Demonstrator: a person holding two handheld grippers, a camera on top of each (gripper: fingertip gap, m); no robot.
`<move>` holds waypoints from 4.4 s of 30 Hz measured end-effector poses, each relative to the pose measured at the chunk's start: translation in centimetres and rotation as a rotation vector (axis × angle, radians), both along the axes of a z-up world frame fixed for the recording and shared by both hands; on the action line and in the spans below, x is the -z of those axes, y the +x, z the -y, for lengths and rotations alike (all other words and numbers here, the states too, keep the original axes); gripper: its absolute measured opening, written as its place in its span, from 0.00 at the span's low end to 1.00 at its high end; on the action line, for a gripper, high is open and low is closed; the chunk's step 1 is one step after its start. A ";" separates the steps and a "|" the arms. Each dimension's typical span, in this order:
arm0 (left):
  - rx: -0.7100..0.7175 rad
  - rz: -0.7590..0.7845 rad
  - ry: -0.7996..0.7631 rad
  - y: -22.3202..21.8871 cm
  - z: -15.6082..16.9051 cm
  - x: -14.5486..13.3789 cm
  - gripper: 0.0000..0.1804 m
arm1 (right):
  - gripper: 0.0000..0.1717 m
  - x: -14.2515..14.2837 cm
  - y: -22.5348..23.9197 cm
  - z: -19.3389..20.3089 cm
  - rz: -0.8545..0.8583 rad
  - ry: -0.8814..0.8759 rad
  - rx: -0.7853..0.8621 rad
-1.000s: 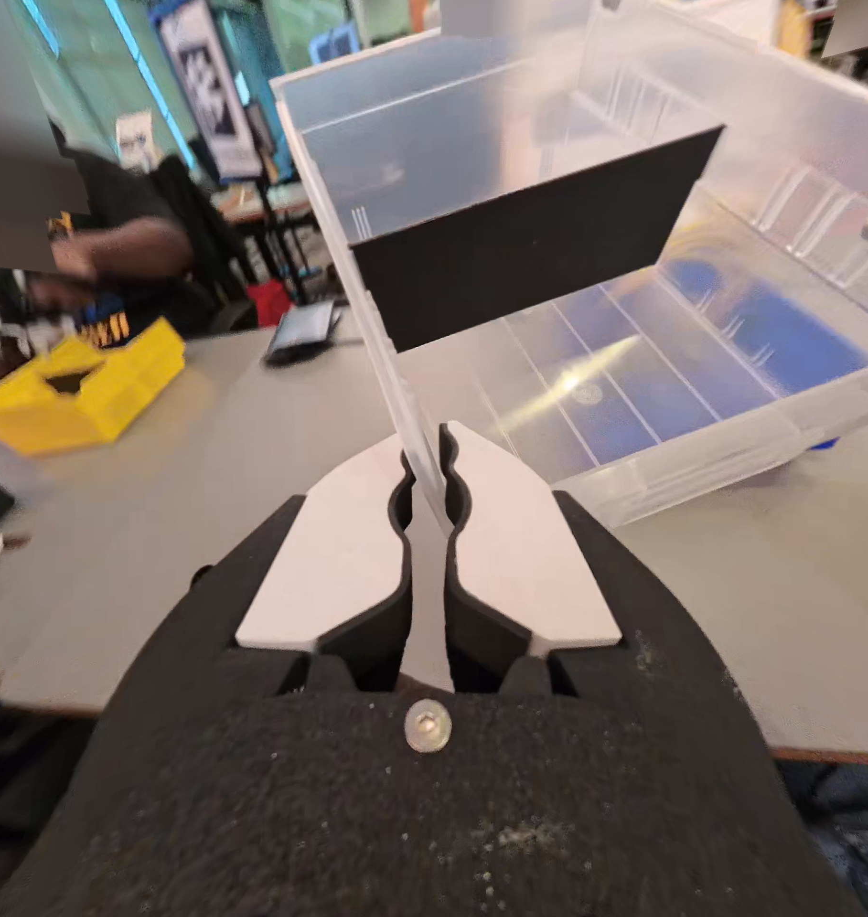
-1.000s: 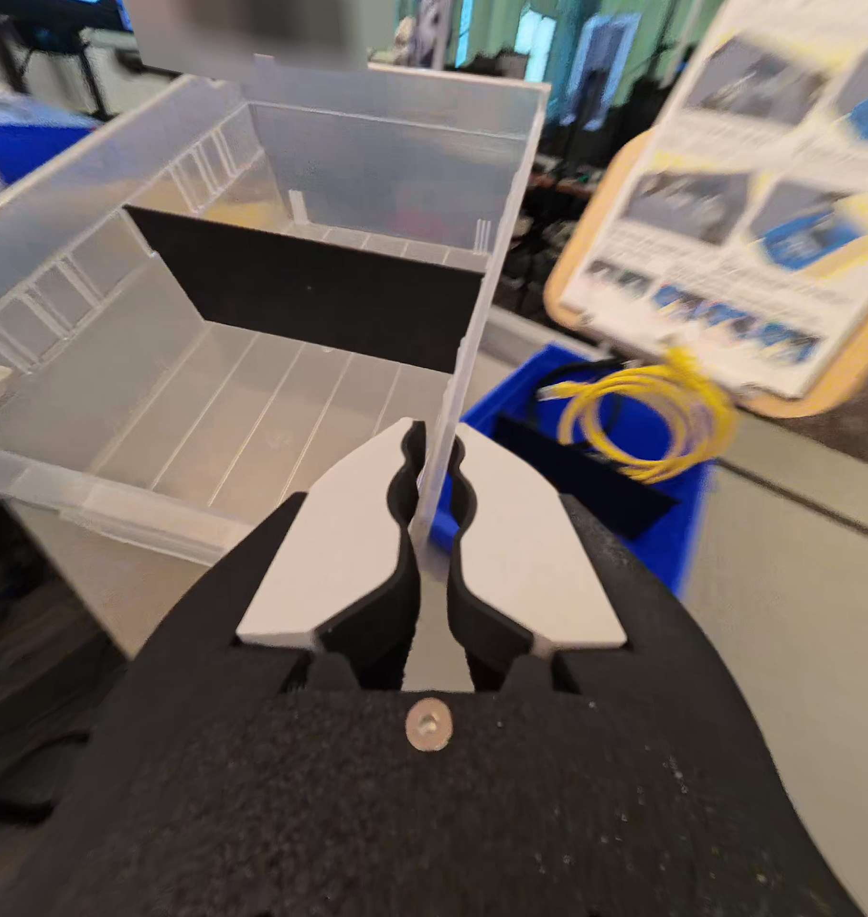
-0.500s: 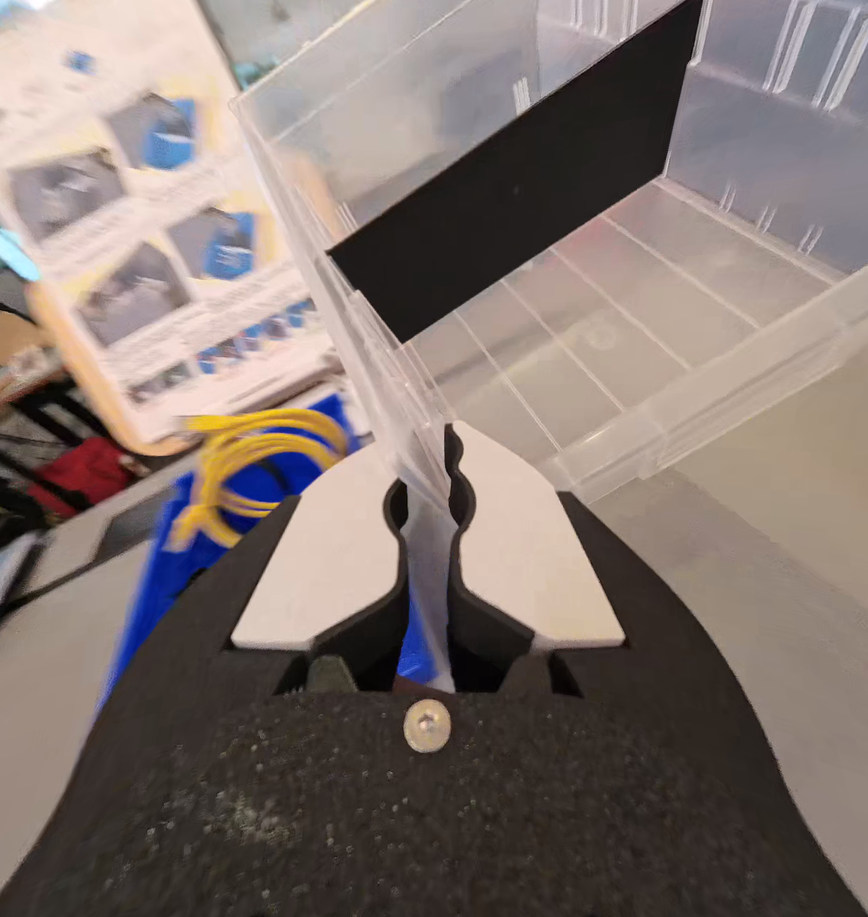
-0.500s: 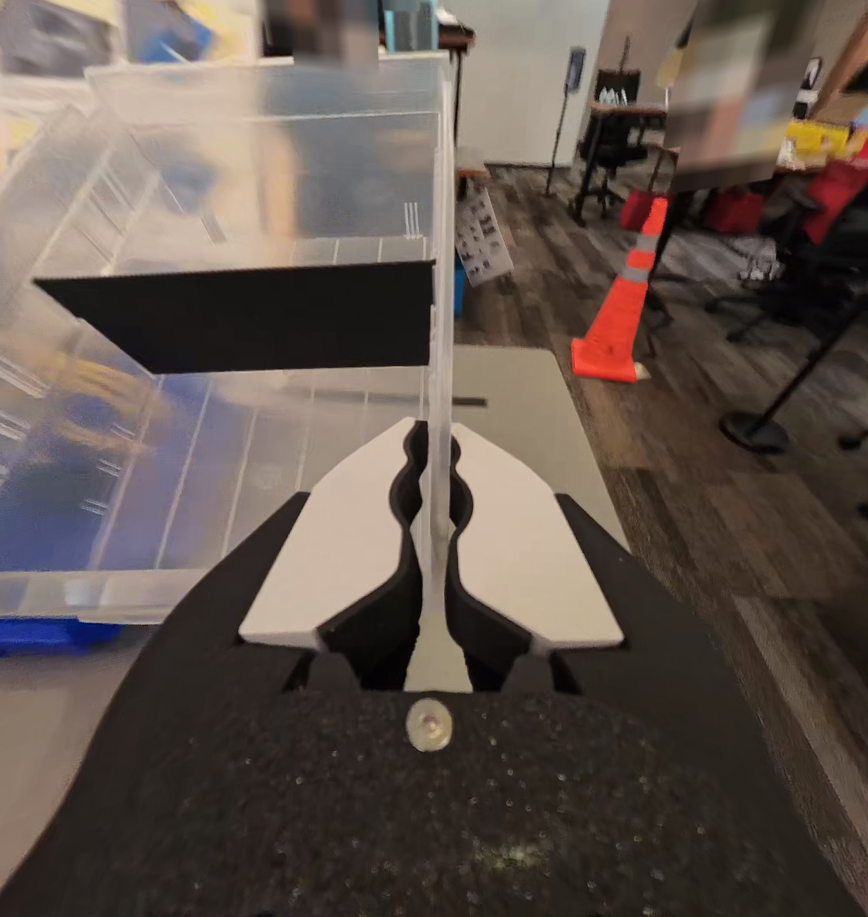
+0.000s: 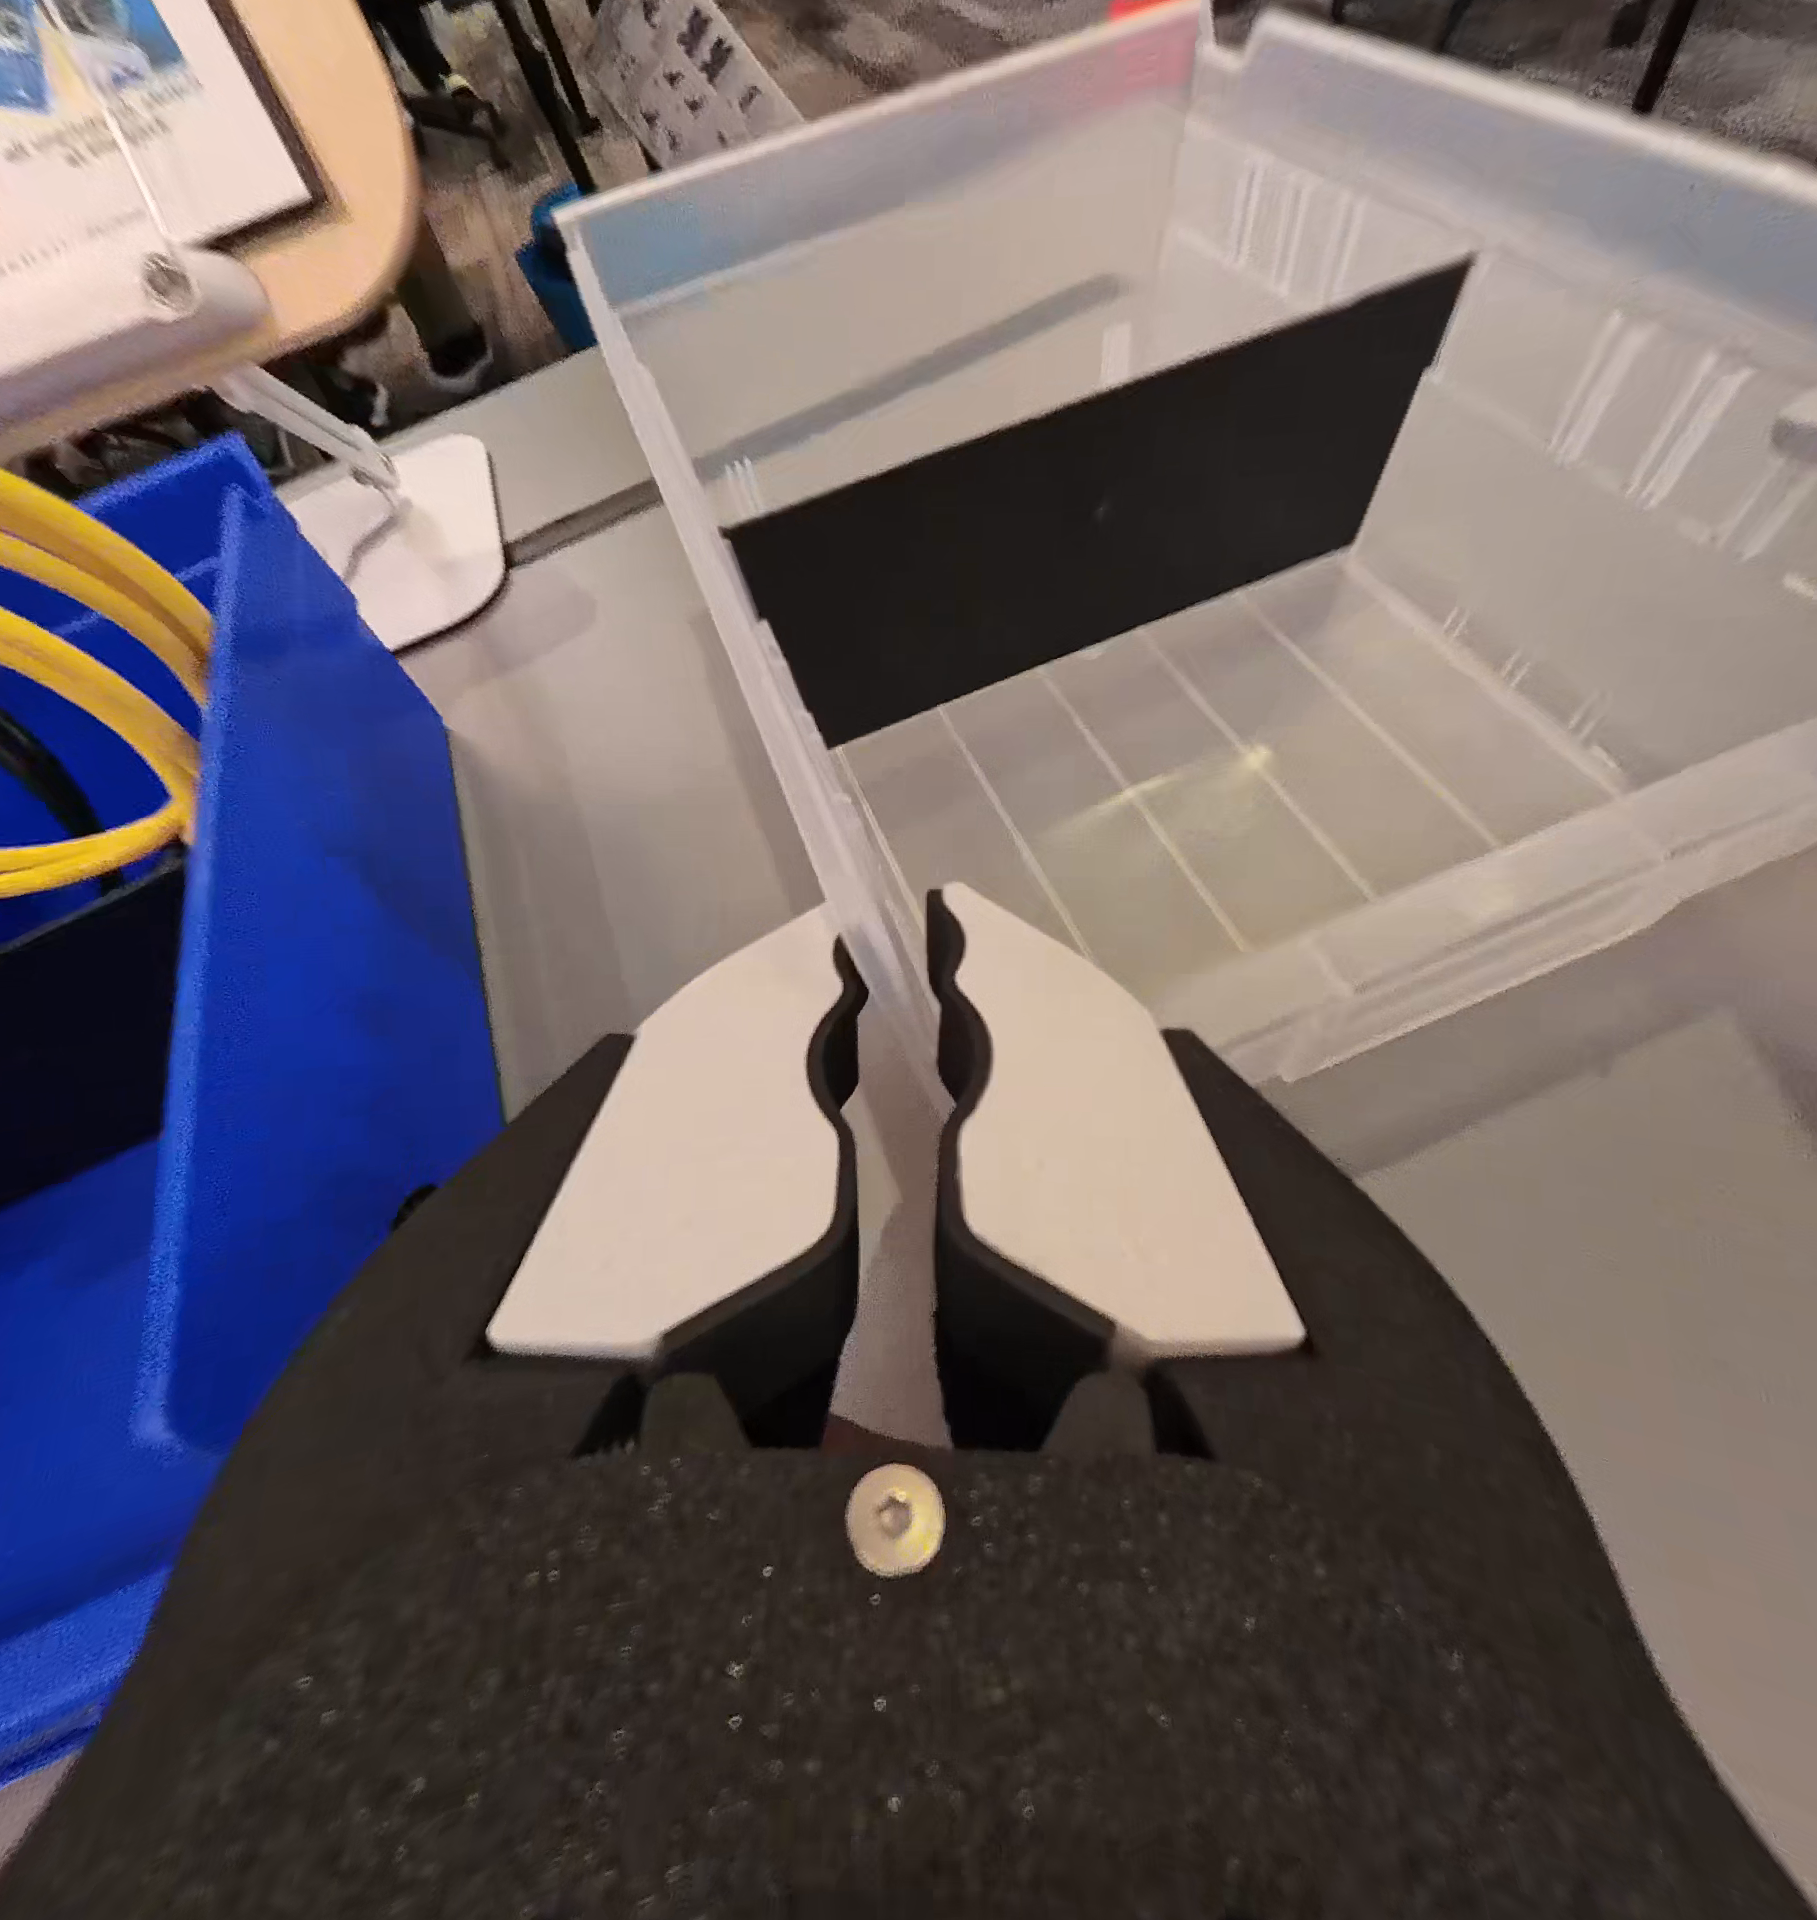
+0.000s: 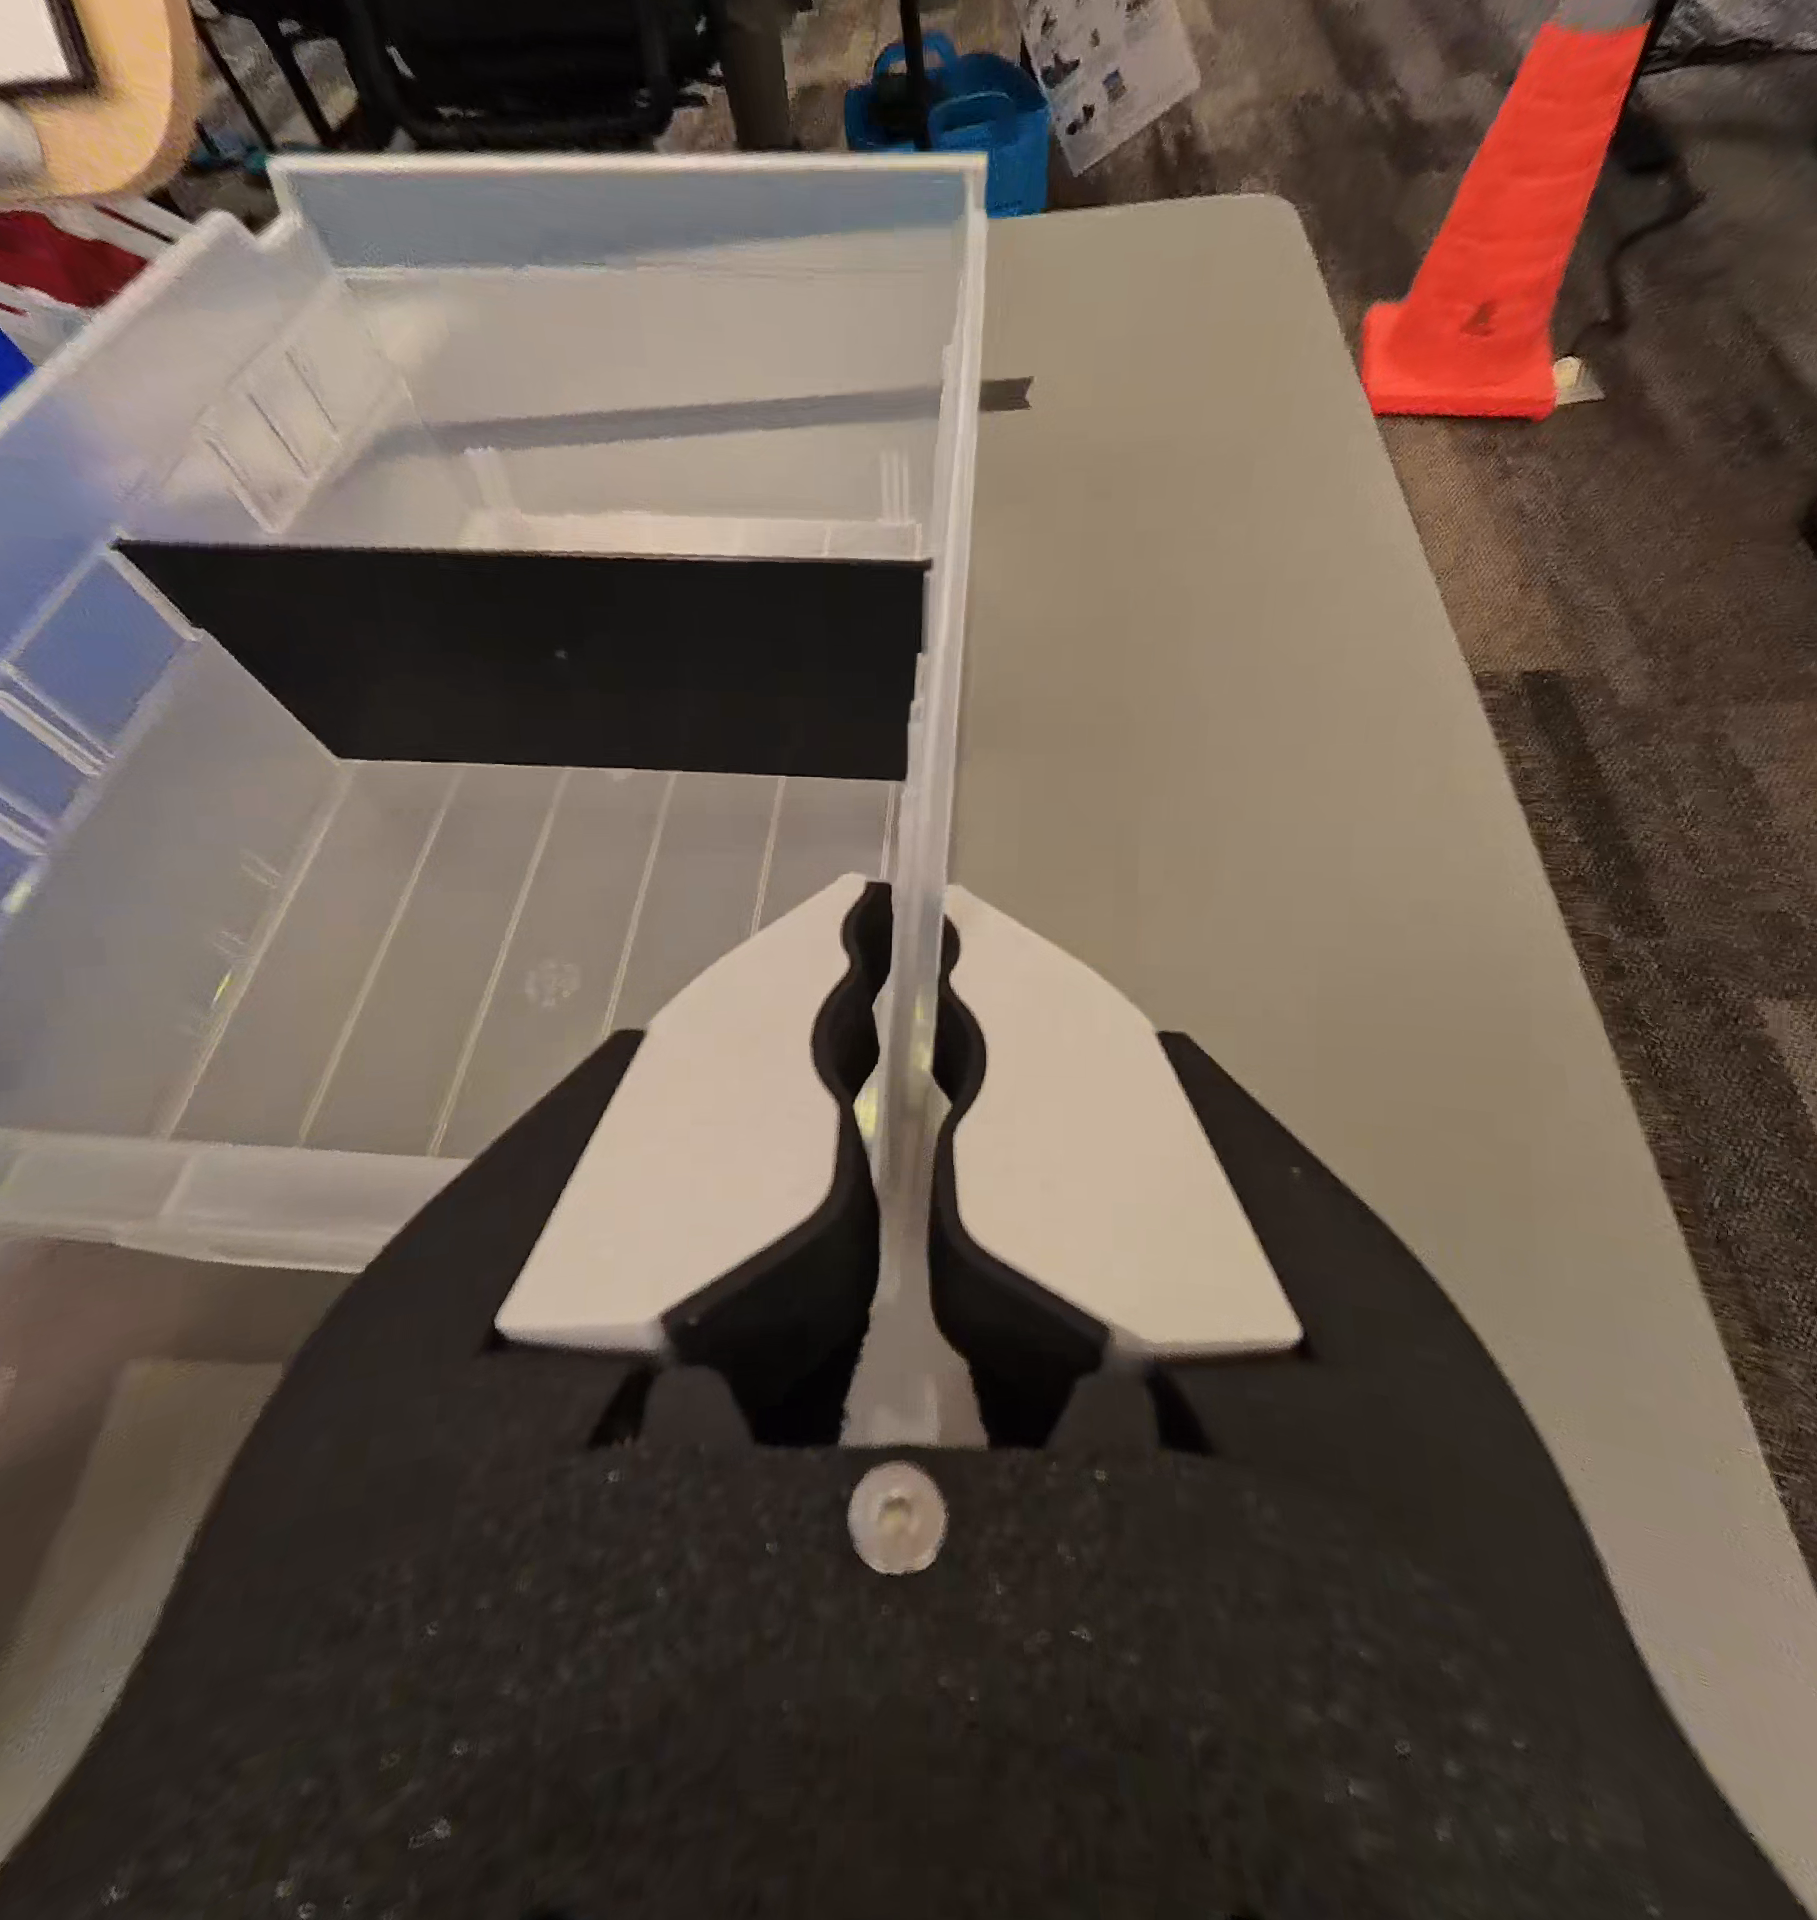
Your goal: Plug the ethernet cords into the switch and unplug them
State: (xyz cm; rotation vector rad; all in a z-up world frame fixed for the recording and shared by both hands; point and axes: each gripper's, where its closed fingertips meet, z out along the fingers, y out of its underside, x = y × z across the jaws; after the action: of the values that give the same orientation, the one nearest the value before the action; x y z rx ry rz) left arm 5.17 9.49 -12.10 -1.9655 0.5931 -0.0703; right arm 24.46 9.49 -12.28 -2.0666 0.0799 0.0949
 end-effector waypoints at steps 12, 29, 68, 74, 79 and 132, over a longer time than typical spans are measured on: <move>0.223 0.049 -0.151 1.3 2.3 1.3 0.26 | 0.07 0.6 -0.2 0.3 -0.127 0.005 0.062; -0.174 0.199 -0.037 -30.9 1.0 -3.3 0.33 | 0.42 -7.3 -28.9 2.3 -0.022 0.212 -0.471; -0.332 0.244 -0.114 -56.6 -1.9 1.2 0.03 | 0.09 1.6 -57.3 -1.1 0.194 0.008 -0.433; -0.347 0.138 -0.047 -57.1 -0.7 -1.4 0.26 | 0.11 -1.7 -56.1 1.5 0.089 0.119 -0.644; -0.359 0.101 0.096 -56.8 1.7 -9.0 0.31 | 0.12 -7.5 -47.5 4.4 0.066 0.343 -0.726; -0.115 0.408 -0.156 -43.0 8.7 2.0 0.28 | 0.25 -1.4 -16.0 5.6 0.069 0.258 -0.243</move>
State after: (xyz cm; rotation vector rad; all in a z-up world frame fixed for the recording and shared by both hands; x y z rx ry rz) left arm -37.85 0.83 -14.07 -2.0531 0.2112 -0.4455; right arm 8.46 3.84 -10.92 -1.8123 -0.2169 0.1736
